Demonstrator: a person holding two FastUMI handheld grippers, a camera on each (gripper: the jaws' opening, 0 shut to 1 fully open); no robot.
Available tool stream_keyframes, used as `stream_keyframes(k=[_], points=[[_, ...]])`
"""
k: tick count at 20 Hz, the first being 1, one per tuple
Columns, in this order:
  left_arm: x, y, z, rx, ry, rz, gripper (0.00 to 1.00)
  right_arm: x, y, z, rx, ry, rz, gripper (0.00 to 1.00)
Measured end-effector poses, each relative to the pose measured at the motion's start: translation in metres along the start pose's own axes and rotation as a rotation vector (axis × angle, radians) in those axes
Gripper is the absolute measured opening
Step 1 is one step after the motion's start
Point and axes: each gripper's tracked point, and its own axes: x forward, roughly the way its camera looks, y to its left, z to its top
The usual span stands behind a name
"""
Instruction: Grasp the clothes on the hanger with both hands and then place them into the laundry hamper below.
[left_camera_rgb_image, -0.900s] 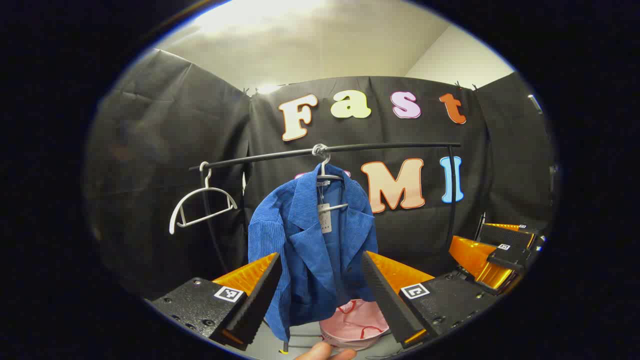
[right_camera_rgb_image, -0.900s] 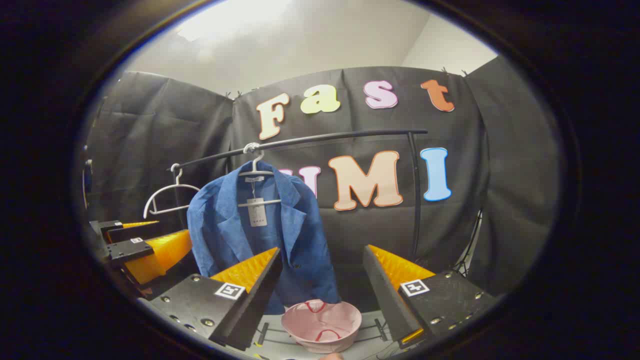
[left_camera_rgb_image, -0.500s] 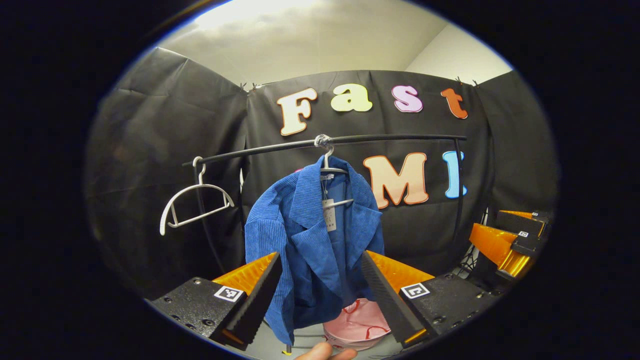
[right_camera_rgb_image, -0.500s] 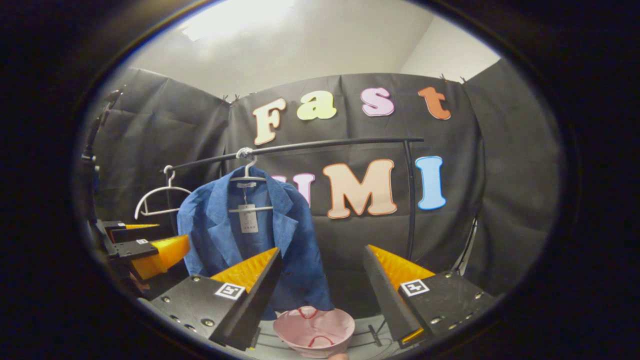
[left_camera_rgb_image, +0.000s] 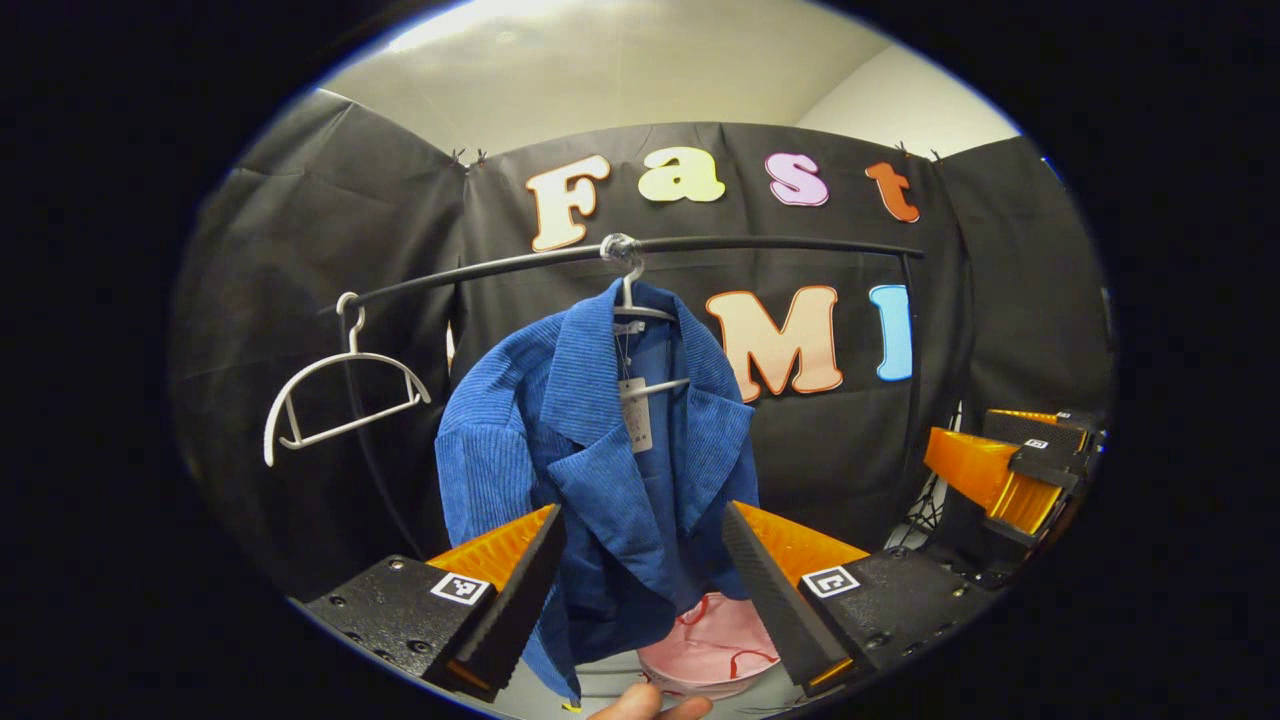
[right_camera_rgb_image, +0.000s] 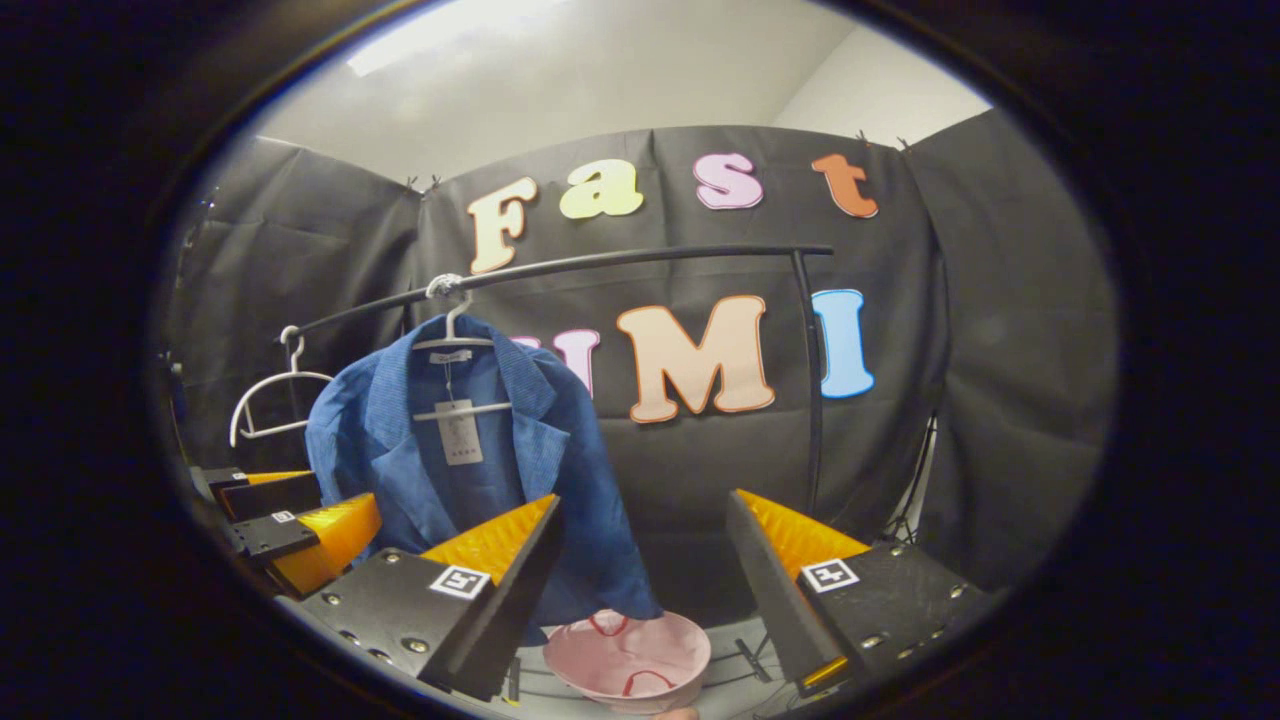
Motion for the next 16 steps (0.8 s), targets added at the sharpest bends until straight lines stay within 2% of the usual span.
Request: stream_keyframes(k=[4,6,7,8,10,12,13,14,16], points=[[0.015,0.006,-0.007,0.008,0.021,0.024,0.97,-0.001,-0.007,-0.003,0.008,0.014,-0.017,0.98],[0.021,0.007,-0.007,0.010,0.016,0.036,1.00,0.001,-0.008,-0.005,0.018,0.016,-0.025,0.97],[0.024,0.008,-0.006,0.015,0.013,0.042,0.97,0.004,-0.007,-0.008,0.025,0.021,-0.025,0.97],[0.026,0.011,-0.006,0.020,0.007,0.049,1.00,0.008,-0.004,-0.010,0.030,0.029,-0.021,0.97],[0.034,0.016,-0.005,0.020,-0.006,0.058,1.00,0.017,0.006,-0.012,0.035,0.036,-0.006,0.97],[0.045,0.025,-0.003,0.008,-0.021,0.084,0.92,0.028,0.020,-0.012,0.033,0.033,0.015,0.94],[0.052,0.030,-0.004,0.008,-0.023,0.105,0.96,0.035,0.028,-0.013,0.028,0.034,0.030,0.94],[0.059,0.034,-0.007,0.008,-0.019,0.120,0.96,0.042,0.035,-0.015,0.021,0.041,0.042,0.97],[0.072,0.040,-0.009,0.005,-0.036,0.148,0.97,0.057,0.047,-0.019,0.007,0.040,0.065,0.94]])
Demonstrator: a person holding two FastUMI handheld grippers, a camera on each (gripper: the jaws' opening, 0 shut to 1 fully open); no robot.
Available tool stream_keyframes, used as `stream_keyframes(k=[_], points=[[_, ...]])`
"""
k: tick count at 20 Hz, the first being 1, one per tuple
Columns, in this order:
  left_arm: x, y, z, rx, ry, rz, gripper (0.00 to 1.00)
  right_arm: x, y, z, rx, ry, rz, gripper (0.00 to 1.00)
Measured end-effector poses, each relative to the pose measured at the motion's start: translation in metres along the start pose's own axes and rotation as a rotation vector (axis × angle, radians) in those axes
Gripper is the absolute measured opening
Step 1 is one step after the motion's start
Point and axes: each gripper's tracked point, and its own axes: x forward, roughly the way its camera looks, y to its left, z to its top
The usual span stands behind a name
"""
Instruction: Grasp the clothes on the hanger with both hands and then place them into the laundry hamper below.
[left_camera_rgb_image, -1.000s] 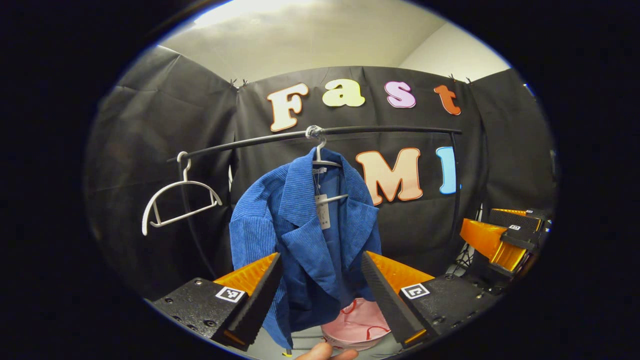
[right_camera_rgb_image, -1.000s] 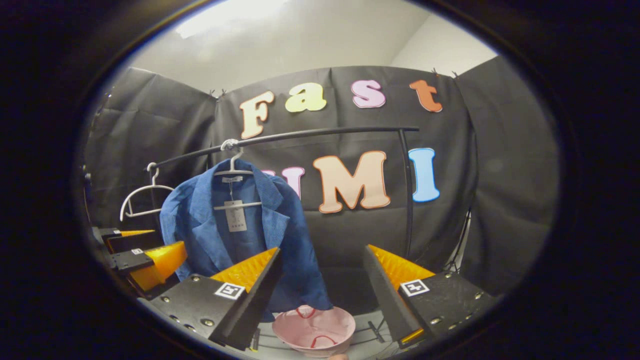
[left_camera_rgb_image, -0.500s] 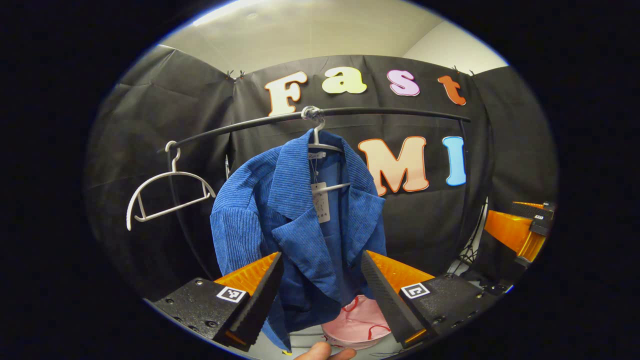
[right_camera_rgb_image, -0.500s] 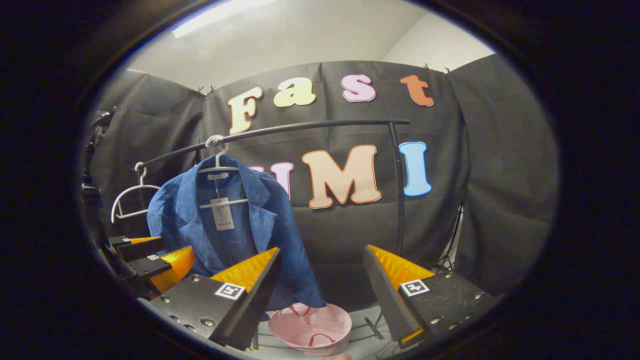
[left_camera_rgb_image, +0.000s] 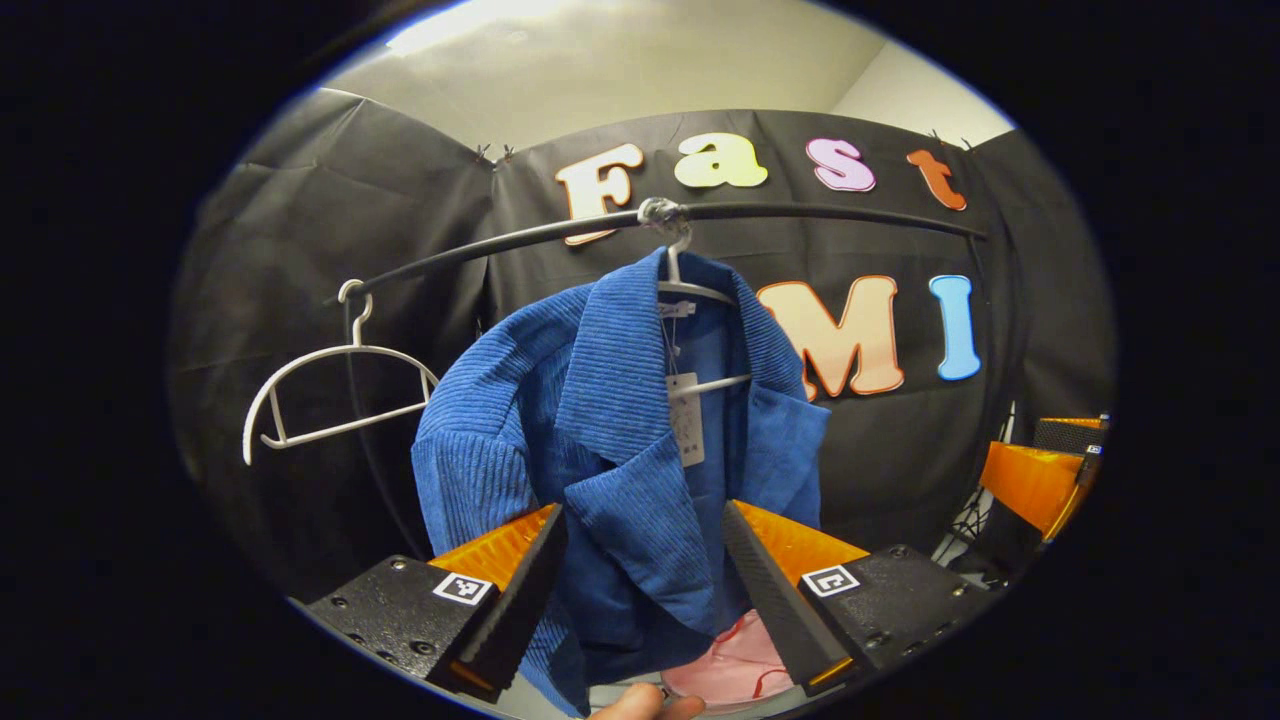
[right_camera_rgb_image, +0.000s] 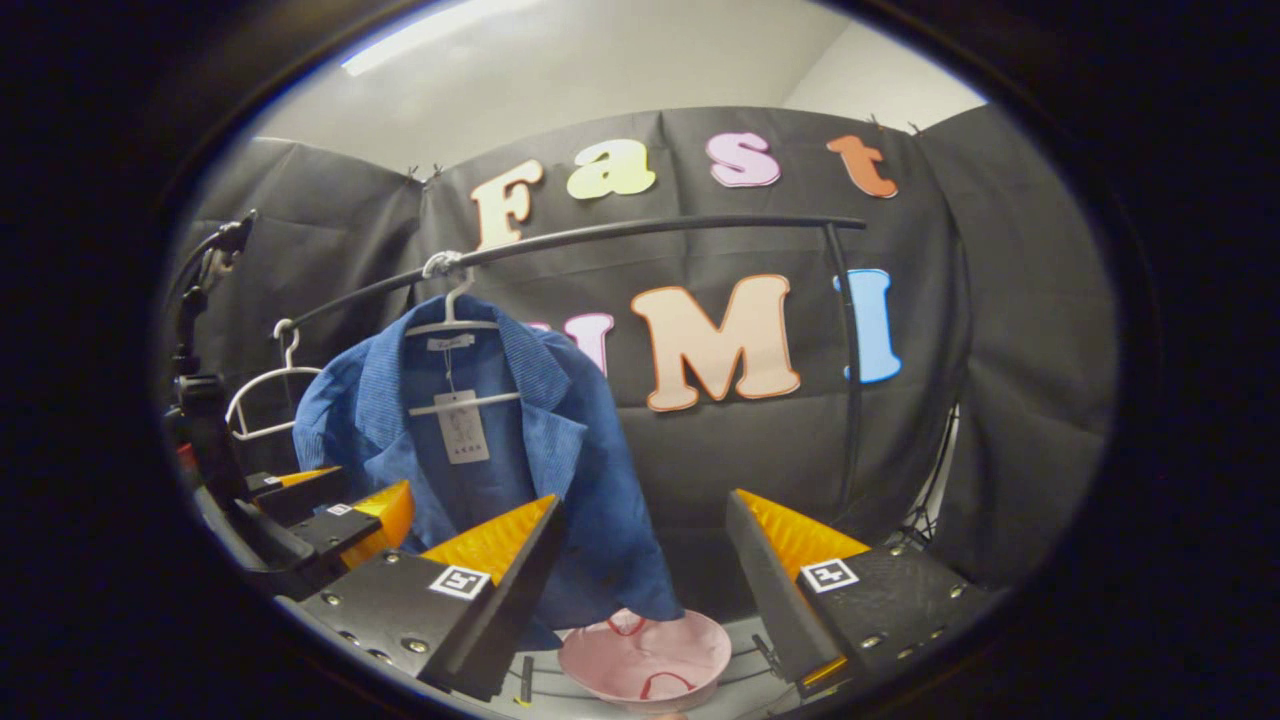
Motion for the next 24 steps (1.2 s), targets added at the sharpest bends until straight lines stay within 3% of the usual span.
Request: stream_keyframes(k=[2,3,4,6,7,11,14,15,21,23,24], points=[[0.013,0.003,-0.009,-0.001,-0.001,0.026,1.00,0.014,0.006,-0.004,-0.009,0.000,0.007,0.94],[0.019,0.004,-0.015,0.002,0.012,0.044,0.96,0.021,0.008,-0.008,-0.002,0.008,0.015,0.97],[0.021,0.009,-0.023,0.007,0.034,0.069,0.96,0.026,0.013,-0.013,0.014,0.025,0.036,0.94],[0.029,0.015,-0.024,0.003,0.032,0.112,1.00,0.036,0.021,-0.020,0.019,0.048,0.097,0.97],[0.033,0.015,-0.022,0.002,0.036,0.120,0.97,0.042,0.018,-0.025,0.010,0.068,0.111,0.94],[0.050,0.008,-0.014,0.008,0.004,0.111,1.00,0.070,0.014,-0.036,0.006,0.095,0.171,0.94],[0.060,0.004,-0.032,-0.029,0.064,0.071,0.96,0.100,0.025,-0.043,0.007,0.105,0.202,0.97],[0.059,0.004,-0.037,-0.036,0.088,0.061,0.91,0.108,0.031,-0.046,0.003,0.109,0.216,0.93],[0.064,0.015,-0.032,-0.065,0.063,0.086,0.48,0.164,0.062,-0.048,-0.042,0.110,0.262,0.93],[0.065,0.019,-0.031,-0.071,0.065,0.101,0.45,0.181,0.075,-0.046,-0.020,0.112,0.290,0.94],[0.064,0.023,-0.033,-0.068,0.067,0.117,0.36,0.189,0.080,-0.045,-0.015,0.114,0.299,0.94]])
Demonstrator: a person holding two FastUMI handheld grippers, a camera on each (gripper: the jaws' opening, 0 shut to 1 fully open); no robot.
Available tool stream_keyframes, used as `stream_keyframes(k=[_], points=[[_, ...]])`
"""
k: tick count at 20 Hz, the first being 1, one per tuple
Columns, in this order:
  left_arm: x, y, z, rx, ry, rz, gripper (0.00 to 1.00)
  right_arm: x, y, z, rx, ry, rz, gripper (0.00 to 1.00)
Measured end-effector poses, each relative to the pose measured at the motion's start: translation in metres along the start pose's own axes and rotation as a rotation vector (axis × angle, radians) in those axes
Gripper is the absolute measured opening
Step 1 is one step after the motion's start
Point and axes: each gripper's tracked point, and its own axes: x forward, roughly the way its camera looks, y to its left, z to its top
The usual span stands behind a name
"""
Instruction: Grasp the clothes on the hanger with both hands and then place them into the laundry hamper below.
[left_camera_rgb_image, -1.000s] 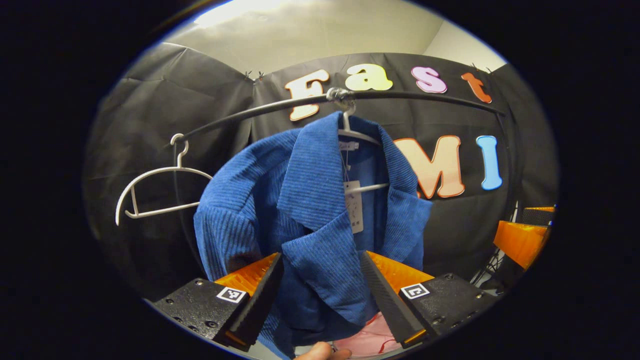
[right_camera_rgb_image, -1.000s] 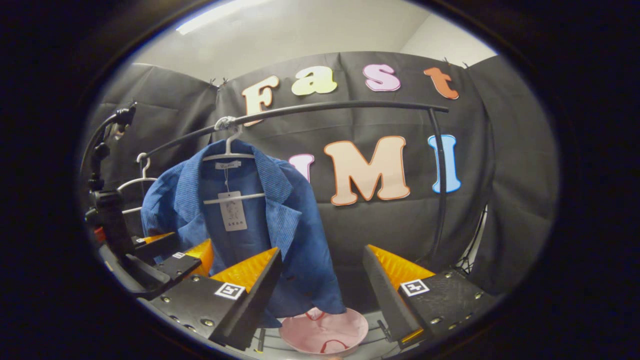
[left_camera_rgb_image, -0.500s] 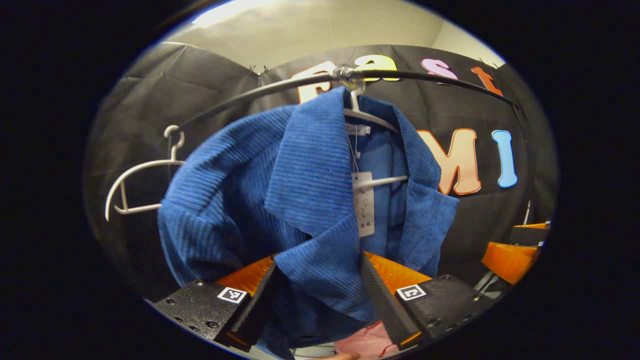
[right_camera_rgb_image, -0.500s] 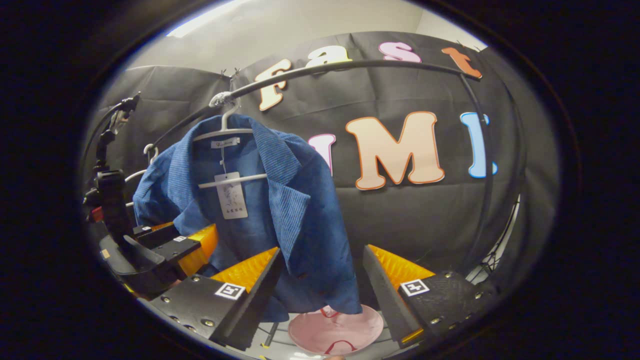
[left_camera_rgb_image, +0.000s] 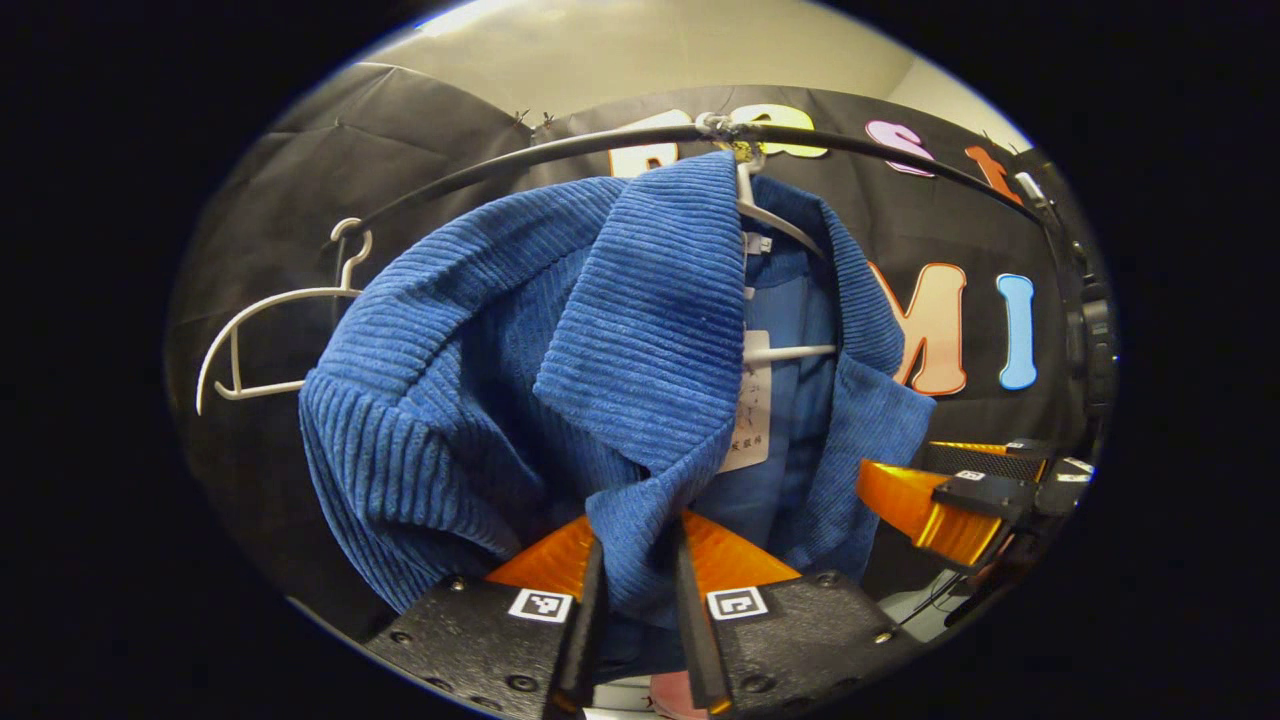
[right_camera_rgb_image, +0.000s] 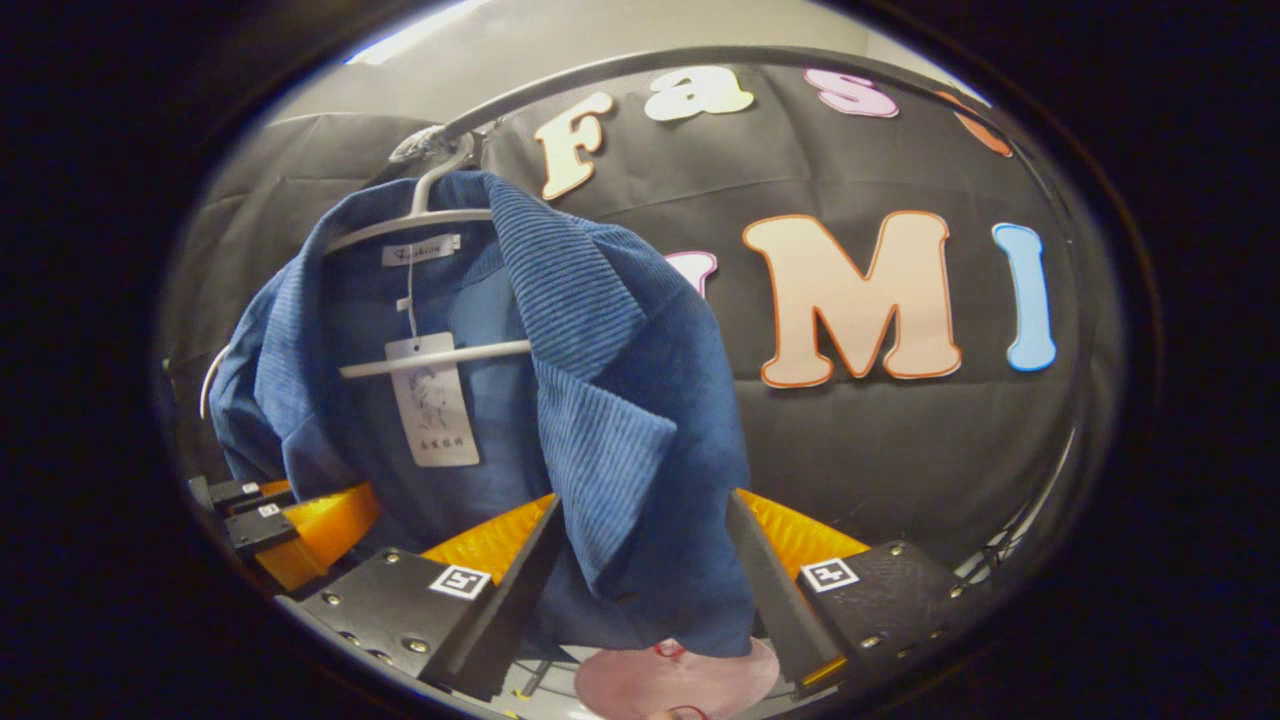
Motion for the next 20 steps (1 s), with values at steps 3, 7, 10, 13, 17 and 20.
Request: stream_keyframes(k=[3,7,10,13,17,20], points=[[0.002,0.005,0.001,0.033,0.010,0.015,0.17,0.020,0.006,0.001,-0.003,0.004,0.022,0.97],[0.003,0.000,-0.001,0.019,0.070,-0.007,0.12,0.044,0.022,0.010,0.015,-0.016,0.064,0.78],[-0.002,-0.012,-0.002,0.073,0.092,-0.074,0.06,0.057,0.036,0.009,0.078,-0.002,0.105,0.56],[-0.012,-0.028,0.002,0.065,0.093,-0.116,0.02,0.065,0.038,0.008,0.159,0.026,0.125,0.10],[-0.031,-0.035,0.010,0.065,0.076,-0.172,0.01,0.062,0.035,0.008,0.121,0.027,0.148,0.10],[-0.041,-0.039,0.017,0.038,0.061,-0.185,0.01,0.049,0.037,0.010,0.016,0.007,0.168,0.05]])
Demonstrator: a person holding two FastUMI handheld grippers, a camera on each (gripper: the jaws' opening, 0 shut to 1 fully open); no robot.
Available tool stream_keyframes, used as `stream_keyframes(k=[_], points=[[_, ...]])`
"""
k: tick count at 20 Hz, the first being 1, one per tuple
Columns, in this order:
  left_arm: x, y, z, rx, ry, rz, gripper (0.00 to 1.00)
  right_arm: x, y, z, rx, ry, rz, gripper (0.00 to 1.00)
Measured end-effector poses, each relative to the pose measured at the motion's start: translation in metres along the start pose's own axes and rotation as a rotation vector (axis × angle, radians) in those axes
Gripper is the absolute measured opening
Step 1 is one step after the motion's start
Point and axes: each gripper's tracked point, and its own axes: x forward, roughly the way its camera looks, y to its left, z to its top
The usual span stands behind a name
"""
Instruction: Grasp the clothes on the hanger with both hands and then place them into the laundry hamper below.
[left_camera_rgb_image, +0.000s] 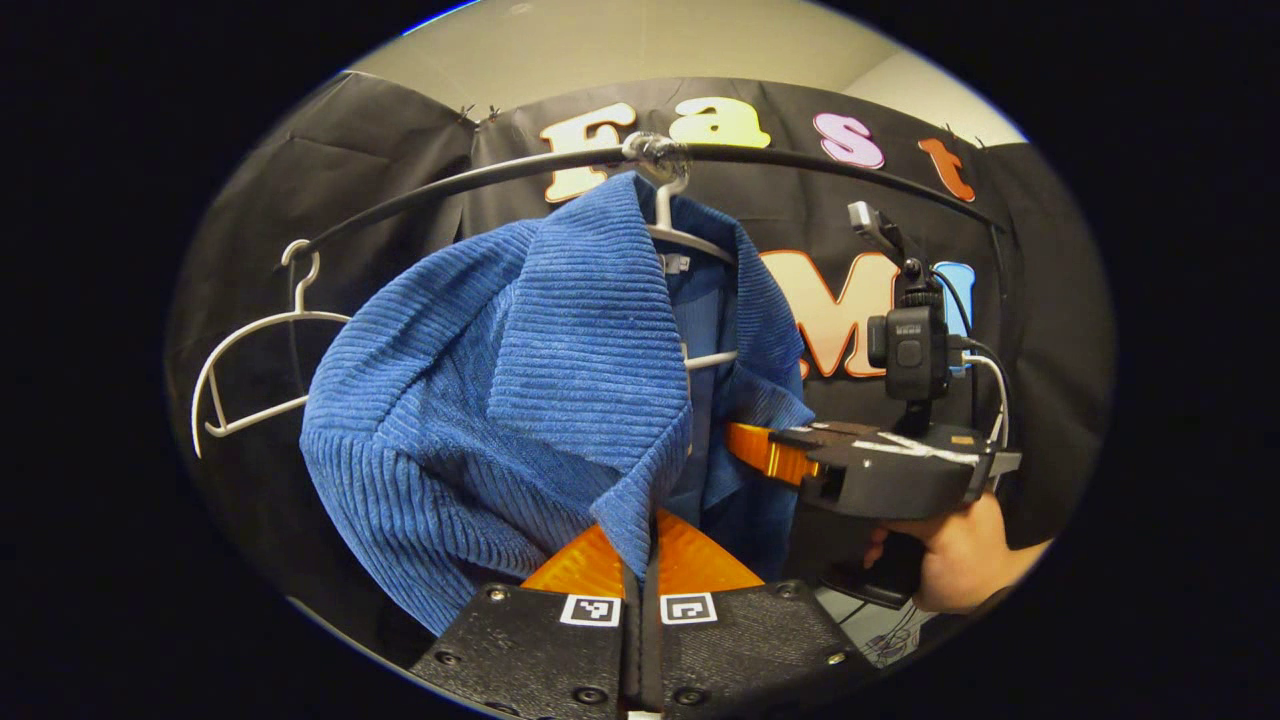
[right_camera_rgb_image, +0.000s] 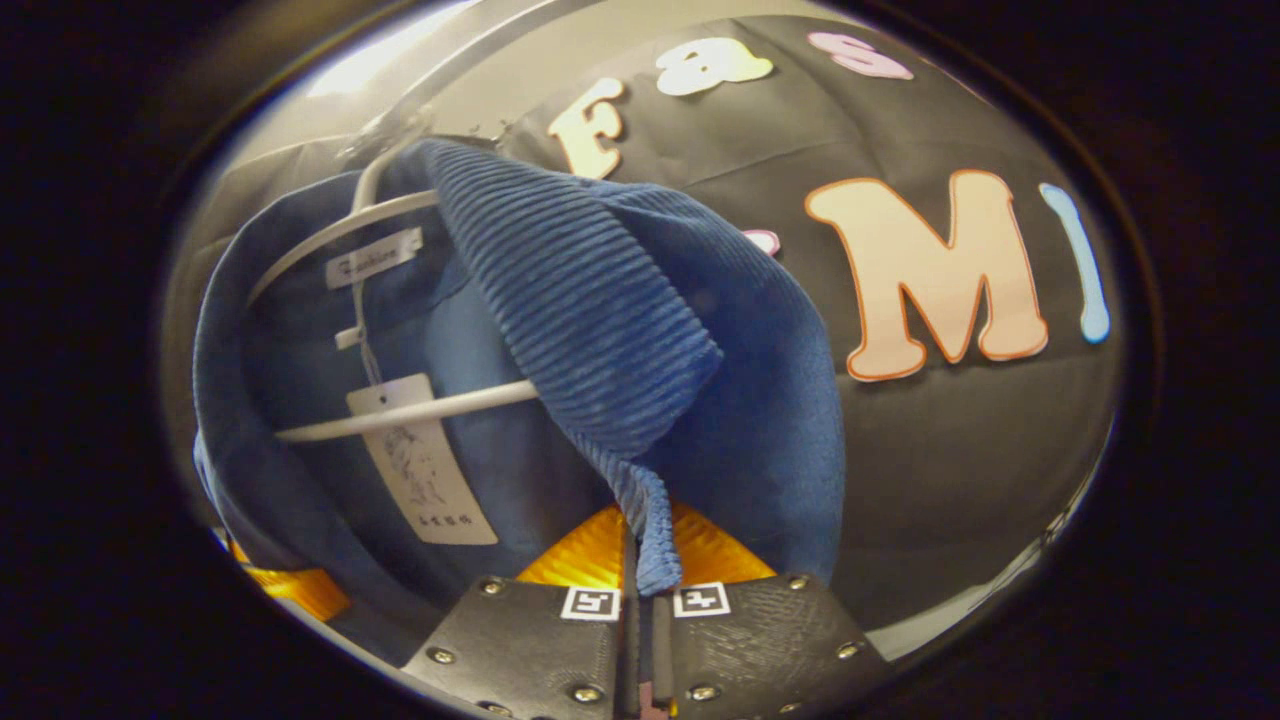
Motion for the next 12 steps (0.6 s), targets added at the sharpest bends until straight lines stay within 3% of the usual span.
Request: stream_keyframes(k=[1,2,5,6,12], points=[[-0.003,0.000,0.002,0.004,0.005,0.005,0.00,-0.005,-0.001,0.000,-0.023,-0.007,-0.004,0.01],[-0.008,-0.001,0.005,0.002,0.004,0.006,0.00,-0.010,-0.002,0.002,-0.038,-0.014,-0.011,0.05],[-0.020,-0.005,0.019,-0.016,-0.013,-0.007,0.01,-0.025,0.005,0.008,-0.050,-0.036,0.018,0.04],[-0.025,-0.008,0.023,-0.021,-0.013,-0.017,0.01,-0.030,-0.002,0.013,-0.060,-0.050,-0.004,0.00],[-0.049,-0.005,0.033,-0.058,-0.001,-0.034,0.01,-0.061,-0.018,0.042,-0.094,-0.119,-0.060,0.00]])
